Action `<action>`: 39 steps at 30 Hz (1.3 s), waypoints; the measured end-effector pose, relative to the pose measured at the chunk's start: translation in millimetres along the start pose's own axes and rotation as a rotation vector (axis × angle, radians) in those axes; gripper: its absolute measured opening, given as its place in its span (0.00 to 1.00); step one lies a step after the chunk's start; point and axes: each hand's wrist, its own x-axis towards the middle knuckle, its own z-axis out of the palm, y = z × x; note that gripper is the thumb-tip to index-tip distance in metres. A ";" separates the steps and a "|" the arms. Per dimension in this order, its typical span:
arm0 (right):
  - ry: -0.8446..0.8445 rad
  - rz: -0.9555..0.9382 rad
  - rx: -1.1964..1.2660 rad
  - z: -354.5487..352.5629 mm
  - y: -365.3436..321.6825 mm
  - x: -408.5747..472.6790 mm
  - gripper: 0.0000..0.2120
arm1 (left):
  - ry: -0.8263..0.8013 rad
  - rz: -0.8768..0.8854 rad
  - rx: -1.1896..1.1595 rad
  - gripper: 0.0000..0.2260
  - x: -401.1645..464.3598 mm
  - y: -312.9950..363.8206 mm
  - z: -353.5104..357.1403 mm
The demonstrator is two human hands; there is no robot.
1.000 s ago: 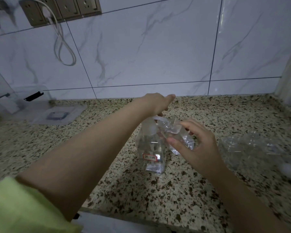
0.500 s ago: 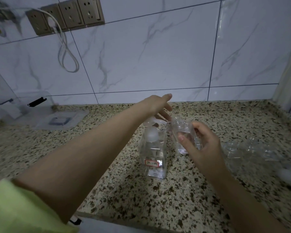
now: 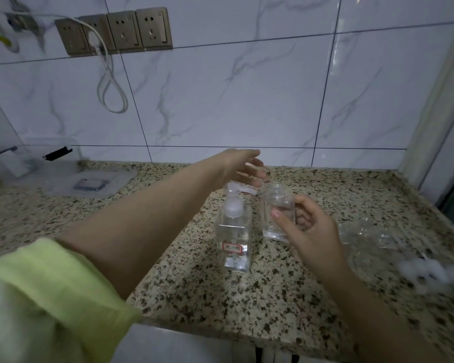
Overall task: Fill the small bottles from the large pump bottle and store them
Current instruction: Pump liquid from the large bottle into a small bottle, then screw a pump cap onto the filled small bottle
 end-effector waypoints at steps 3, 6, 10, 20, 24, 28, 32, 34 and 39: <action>-0.018 0.047 0.000 -6.7 -4.3 -5.3 0.11 | 0.057 0.068 0.061 0.16 -4.8 3.8 0.0; -0.036 0.096 0.012 -13.0 -7.3 -11.1 0.10 | 0.058 0.139 0.113 0.14 -14.2 9.1 5.8; -0.022 0.156 0.027 -20.0 -8.0 -19.1 0.10 | 0.037 0.254 0.139 0.11 -27.7 20.3 16.7; 0.056 0.206 -0.003 -36.4 -3.0 -59.5 0.19 | -0.003 0.656 0.241 0.07 -67.0 2.9 68.6; 0.104 0.223 0.010 -44.4 6.0 -78.3 0.15 | -0.086 0.701 0.257 0.06 -82.6 -28.0 87.5; 0.100 0.210 -0.038 -47.7 16.6 -90.8 0.17 | -0.060 0.718 0.207 0.10 -96.1 -72.7 98.7; 0.136 0.219 -0.053 -50.5 27.3 -95.6 0.22 | -0.013 0.627 0.200 0.20 -92.2 -121.6 105.5; 0.151 0.233 -0.052 -51.8 33.3 -94.4 0.21 | -0.032 0.564 0.189 0.26 -88.3 -140.8 108.6; 0.176 0.252 -0.103 -54.1 41.0 -89.1 0.21 | -0.082 0.454 0.200 0.32 -76.0 -167.7 122.7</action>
